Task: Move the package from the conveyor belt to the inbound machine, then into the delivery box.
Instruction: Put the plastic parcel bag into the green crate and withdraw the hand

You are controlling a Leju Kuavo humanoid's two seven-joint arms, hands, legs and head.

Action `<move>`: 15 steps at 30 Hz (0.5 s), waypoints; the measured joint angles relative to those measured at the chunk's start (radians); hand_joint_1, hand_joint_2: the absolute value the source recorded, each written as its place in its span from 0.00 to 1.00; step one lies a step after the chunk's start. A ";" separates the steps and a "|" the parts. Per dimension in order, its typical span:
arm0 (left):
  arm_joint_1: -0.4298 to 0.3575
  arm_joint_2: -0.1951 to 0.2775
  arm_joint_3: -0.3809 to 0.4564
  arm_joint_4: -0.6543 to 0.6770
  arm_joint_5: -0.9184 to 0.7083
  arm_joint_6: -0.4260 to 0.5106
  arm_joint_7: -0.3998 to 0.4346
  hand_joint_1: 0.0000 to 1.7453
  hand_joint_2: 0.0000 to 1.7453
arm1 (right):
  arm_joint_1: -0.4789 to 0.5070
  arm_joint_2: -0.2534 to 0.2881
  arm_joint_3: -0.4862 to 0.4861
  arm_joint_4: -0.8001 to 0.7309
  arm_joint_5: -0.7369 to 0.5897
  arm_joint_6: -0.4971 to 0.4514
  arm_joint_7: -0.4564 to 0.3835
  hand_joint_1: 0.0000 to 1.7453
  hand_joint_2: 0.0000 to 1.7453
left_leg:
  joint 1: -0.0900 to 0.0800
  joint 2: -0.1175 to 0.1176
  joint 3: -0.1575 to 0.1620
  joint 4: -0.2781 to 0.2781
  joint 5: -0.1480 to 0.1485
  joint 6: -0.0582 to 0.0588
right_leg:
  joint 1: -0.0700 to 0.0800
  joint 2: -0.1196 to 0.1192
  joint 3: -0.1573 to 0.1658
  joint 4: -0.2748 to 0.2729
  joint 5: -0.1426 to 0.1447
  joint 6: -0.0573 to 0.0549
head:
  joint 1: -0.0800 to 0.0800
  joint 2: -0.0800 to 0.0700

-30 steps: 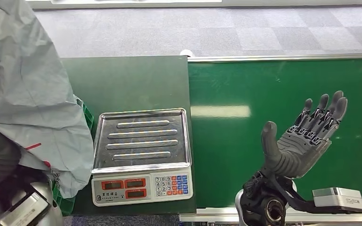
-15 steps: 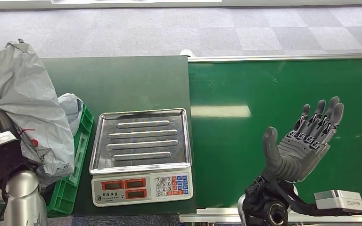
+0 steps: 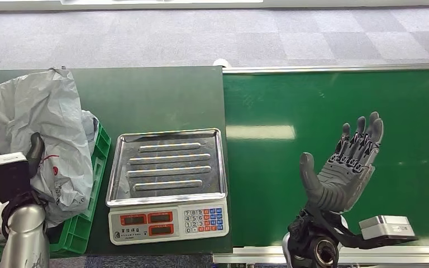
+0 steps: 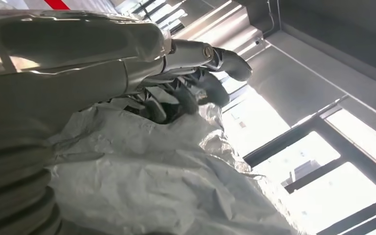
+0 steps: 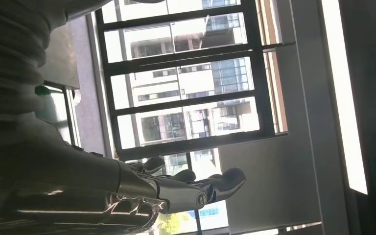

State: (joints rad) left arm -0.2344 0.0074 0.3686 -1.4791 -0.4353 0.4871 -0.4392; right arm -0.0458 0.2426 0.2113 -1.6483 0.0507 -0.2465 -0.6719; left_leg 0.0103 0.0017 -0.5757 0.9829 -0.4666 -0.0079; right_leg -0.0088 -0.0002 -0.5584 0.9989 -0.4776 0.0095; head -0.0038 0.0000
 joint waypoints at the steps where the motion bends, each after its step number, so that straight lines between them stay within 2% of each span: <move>1: 0.003 -0.001 0.002 -0.001 0.011 0.007 -0.009 0.00 1.00 | -0.001 0.000 0.000 0.005 0.004 0.004 0.003 0.00 1.00 | 0.000 0.000 0.000 0.000 0.000 0.000 | 0.000 0.000 0.000 0.000 0.000 0.000 | 0.000 0.000; 15: 0.060 -0.030 0.025 -0.133 0.202 0.042 -0.208 0.00 1.00 | -0.034 0.000 0.000 0.070 0.018 0.031 0.012 0.00 1.00 | 0.000 0.000 0.000 0.000 0.000 0.000 | 0.000 0.000 0.000 0.000 0.000 0.000 | 0.000 0.000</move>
State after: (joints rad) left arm -0.1745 -0.0224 0.3934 -1.6118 -0.2331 0.5287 -0.6474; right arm -0.0801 0.2430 0.2110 -1.5780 0.0688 -0.2159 -0.6603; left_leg 0.0103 0.0018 -0.5759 0.9829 -0.4666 -0.0079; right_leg -0.0089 -0.0002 -0.5585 0.9989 -0.4777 0.0095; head -0.0038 0.0000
